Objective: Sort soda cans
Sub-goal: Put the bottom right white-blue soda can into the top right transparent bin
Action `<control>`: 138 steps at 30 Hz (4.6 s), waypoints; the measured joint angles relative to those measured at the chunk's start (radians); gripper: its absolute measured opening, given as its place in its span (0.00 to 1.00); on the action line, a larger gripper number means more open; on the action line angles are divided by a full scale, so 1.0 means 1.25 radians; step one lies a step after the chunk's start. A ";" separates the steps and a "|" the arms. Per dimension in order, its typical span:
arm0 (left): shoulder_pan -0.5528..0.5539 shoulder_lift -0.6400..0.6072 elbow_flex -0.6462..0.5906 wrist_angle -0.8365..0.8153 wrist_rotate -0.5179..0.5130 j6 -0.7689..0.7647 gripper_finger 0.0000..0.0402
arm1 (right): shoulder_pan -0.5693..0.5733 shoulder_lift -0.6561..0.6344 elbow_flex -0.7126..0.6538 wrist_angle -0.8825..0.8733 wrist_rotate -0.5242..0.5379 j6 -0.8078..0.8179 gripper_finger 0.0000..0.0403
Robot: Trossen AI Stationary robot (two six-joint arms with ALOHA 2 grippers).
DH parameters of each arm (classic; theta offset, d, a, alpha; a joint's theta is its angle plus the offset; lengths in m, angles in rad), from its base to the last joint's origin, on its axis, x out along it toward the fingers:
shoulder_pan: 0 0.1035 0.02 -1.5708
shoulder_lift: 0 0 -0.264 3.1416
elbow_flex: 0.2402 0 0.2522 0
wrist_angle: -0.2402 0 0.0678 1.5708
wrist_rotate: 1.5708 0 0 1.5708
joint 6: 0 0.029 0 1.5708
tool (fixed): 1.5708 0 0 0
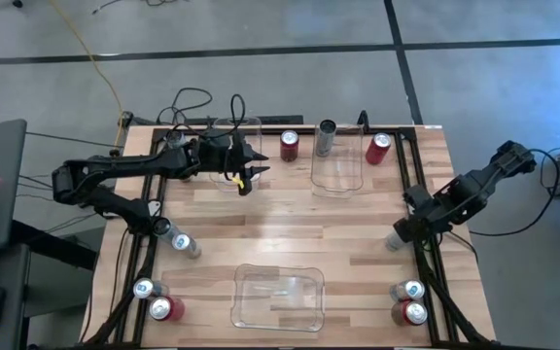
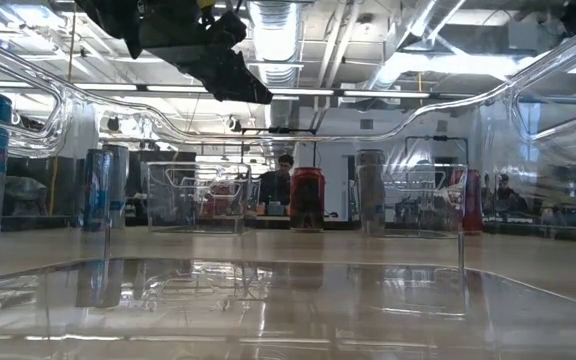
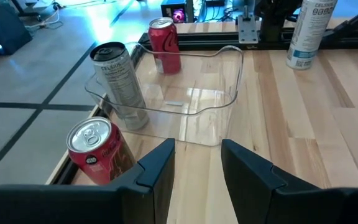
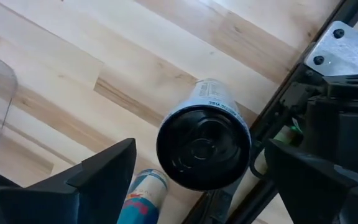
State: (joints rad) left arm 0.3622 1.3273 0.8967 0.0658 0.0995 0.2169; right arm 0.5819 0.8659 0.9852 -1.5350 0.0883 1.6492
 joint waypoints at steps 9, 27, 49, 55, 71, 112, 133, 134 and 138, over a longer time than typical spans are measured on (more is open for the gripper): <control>0.000 0.000 0.000 -0.003 0.000 0.000 0.32 | 0.000 0.055 0.000 -0.020 0.000 0.003 0.95; 0.000 0.000 0.000 -0.007 0.000 0.005 0.32 | 0.000 0.110 0.000 -0.017 -0.002 0.040 0.85; 0.000 0.000 0.000 -0.001 0.000 0.004 0.32 | -0.004 0.107 -0.099 0.071 -0.032 0.061 0.66; 0.000 0.000 0.000 0.000 0.000 0.004 0.32 | -0.046 0.108 -0.060 0.086 -0.034 0.037 0.64; 0.000 0.000 0.000 0.000 -0.001 0.006 0.32 | -0.286 0.141 0.167 0.056 -0.033 -0.252 0.65; 0.004 0.000 0.000 -0.005 -0.001 0.044 0.32 | -1.106 0.668 0.523 0.166 0.012 -1.152 0.65; 0.017 0.000 0.000 -0.007 -0.001 0.039 0.32 | -1.116 0.761 0.523 0.257 -0.004 -1.221 0.66; 0.017 0.000 0.000 -0.007 -0.001 0.039 0.32 | -1.116 0.761 0.523 0.257 -0.004 -1.221 0.67; 0.017 0.000 0.000 -0.009 -0.001 0.039 0.32 | -1.116 0.761 0.523 0.257 -0.004 -1.221 0.73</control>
State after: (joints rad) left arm 0.3836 1.3277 0.8967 0.0548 0.0982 0.2657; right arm -0.8135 1.8168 1.6394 -1.2137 0.0837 0.1226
